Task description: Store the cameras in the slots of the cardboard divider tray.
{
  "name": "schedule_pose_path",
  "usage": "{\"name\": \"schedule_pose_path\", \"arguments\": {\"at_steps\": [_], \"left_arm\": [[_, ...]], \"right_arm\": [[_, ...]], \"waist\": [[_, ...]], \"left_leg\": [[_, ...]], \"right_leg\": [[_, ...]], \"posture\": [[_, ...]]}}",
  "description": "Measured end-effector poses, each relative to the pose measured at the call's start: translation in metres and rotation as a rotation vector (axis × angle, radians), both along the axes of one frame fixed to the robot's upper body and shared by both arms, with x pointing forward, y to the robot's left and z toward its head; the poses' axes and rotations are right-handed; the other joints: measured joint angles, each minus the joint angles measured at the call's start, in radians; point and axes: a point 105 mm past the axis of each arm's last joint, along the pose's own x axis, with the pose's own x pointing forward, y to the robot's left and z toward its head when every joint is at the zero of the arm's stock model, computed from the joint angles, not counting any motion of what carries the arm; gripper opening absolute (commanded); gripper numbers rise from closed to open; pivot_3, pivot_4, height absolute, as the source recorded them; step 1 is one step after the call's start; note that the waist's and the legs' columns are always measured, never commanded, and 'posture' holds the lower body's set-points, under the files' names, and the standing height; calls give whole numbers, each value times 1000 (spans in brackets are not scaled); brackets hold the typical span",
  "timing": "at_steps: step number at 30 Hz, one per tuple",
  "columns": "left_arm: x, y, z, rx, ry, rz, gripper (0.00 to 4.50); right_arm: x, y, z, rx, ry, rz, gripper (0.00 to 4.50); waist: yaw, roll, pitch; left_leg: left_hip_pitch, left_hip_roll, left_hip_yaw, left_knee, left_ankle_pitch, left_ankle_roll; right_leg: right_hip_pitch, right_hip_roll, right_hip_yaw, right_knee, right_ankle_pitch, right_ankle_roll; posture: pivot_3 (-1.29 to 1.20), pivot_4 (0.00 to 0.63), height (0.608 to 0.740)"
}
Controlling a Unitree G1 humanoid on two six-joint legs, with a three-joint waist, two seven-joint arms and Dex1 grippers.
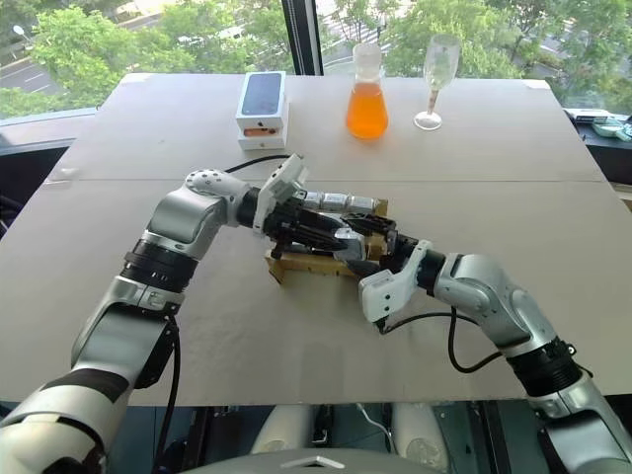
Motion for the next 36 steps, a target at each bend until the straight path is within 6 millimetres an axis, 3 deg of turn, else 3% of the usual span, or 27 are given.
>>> {"name": "schedule_pose_path", "arguments": {"at_steps": [2,6,11,13,17,21,26,36], "left_arm": [[-2,-1,1,-2,-16,-22,751],[-4,-4,2,-15,-54,-57,751],[2,-6,-5,-3,-204,-43,751],[2,-14,-10,-30,-229,-48,751],[5,-21,-11,-51,-276,-43,751],[10,-18,-21,0,-294,-41,751],[17,-17,-19,49,-355,-78,751],[24,-16,-22,49,-412,-100,751]], "right_arm": [[-2,-6,-4,45,59,-23,4500],[-11,-36,-18,189,266,-116,4500],[-45,-86,-37,548,742,-296,4500],[-65,-93,-40,680,913,-281,4500],[-90,-95,-45,802,1072,-217,4500],[-104,-102,-50,846,1068,-141,4500],[-107,-112,-54,862,1028,-132,4500],[-112,-113,-57,867,1004,-104,4500]], "waist": [[2,0,0],[8,0,0],[23,0,0],[23,0,0],[22,0,-1],[22,0,-1],[23,0,-1],[23,0,-1]], "left_leg": [[0,0,0,0,0,0],[0,0,0,0,0,0],[0,0,-1,0,0,0],[2,0,-1,0,-1,2],[4,0,-1,1,-3,5],[6,0,1,1,-2,6],[6,0,2,1,-2,6],[9,0,2,1,-2,6]], "right_leg": [[0,0,0,0,0,0],[1,-1,0,-1,0,0],[2,-1,-1,-1,0,0],[3,-1,-1,-1,0,0],[4,1,0,0,1,0],[5,2,0,0,2,1],[5,2,0,0,2,2],[7,2,0,0,2,2]], "posture": [[0,150,740],[0,150,740],[0,150,740],[0,150,740],[0,150,740],[0,150,740],[0,150,740],[0,150,740]]}}
